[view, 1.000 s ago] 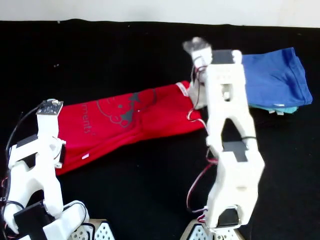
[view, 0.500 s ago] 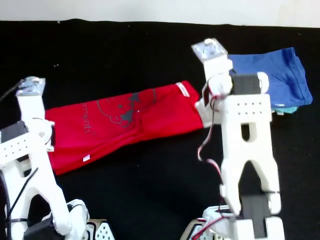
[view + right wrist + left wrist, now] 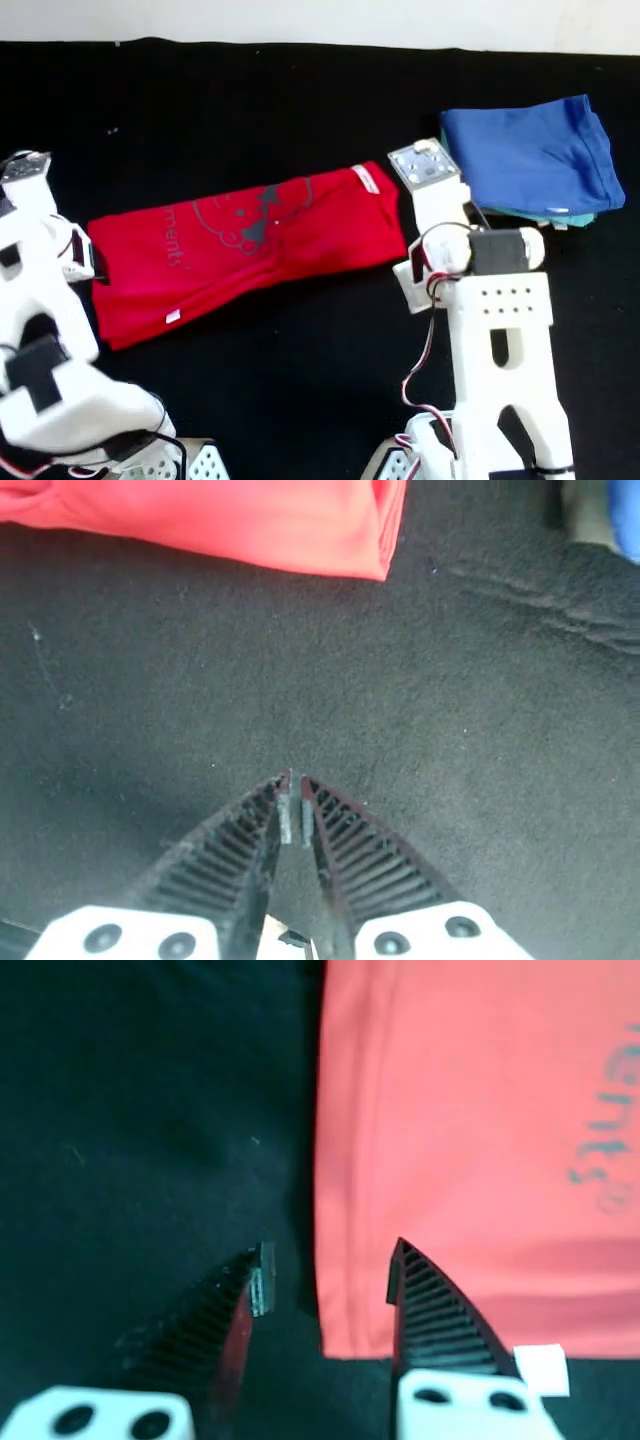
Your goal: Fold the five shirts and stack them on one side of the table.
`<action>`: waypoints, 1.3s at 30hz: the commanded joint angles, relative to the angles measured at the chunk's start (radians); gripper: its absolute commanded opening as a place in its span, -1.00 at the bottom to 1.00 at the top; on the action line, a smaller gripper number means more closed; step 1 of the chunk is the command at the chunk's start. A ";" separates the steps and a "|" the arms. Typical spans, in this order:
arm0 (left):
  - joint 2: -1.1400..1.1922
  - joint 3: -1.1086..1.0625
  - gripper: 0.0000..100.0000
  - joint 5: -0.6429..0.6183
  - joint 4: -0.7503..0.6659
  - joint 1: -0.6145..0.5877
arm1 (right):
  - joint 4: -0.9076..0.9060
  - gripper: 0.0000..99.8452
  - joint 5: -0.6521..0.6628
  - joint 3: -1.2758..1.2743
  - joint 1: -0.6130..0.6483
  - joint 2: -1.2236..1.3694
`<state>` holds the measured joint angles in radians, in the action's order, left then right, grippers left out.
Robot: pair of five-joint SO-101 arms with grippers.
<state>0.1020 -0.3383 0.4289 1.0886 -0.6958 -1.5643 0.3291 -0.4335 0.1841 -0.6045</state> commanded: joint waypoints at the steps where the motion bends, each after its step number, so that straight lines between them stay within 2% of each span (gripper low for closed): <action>1: 0.128 0.088 -0.61 -0.005 0.008 -0.004 | 0.007 -0.99 0.011 0.001 0.008 -0.038; 6: 0.246 0.110 -0.61 -0.023 0.037 0.059 | 0.007 -0.99 0.011 0.004 0.008 -0.041; 15: 0.265 0.107 -0.61 -0.123 0.169 0.205 | 0.002 -0.99 0.011 0.005 0.008 -0.042; 18: 0.265 0.110 -0.73 -0.120 0.193 0.232 | 0.002 -0.99 0.011 0.005 0.008 -0.044; 21: 0.266 0.110 -0.99 -0.118 0.195 0.240 | 0.001 -0.99 0.006 0.025 0.008 -0.053; 23: 0.266 0.110 -0.97 -0.115 0.198 0.237 | 0.001 -0.99 0.005 0.042 0.008 -0.082; 27: 0.263 0.127 -0.98 -0.038 0.226 0.168 | 0.004 -0.99 0.006 0.022 0.010 -0.145; 35: 0.266 0.352 -0.98 0.095 0.242 -0.150 | 0.124 -0.99 0.008 -0.243 0.007 -0.240; 39: 0.266 0.483 -0.98 0.103 0.327 -0.194 | 0.237 -0.99 0.008 -0.427 0.007 -0.288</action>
<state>0.3751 0.0422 0.5194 1.3571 -0.8646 -1.3986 0.3291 -0.7572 0.1841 -0.8531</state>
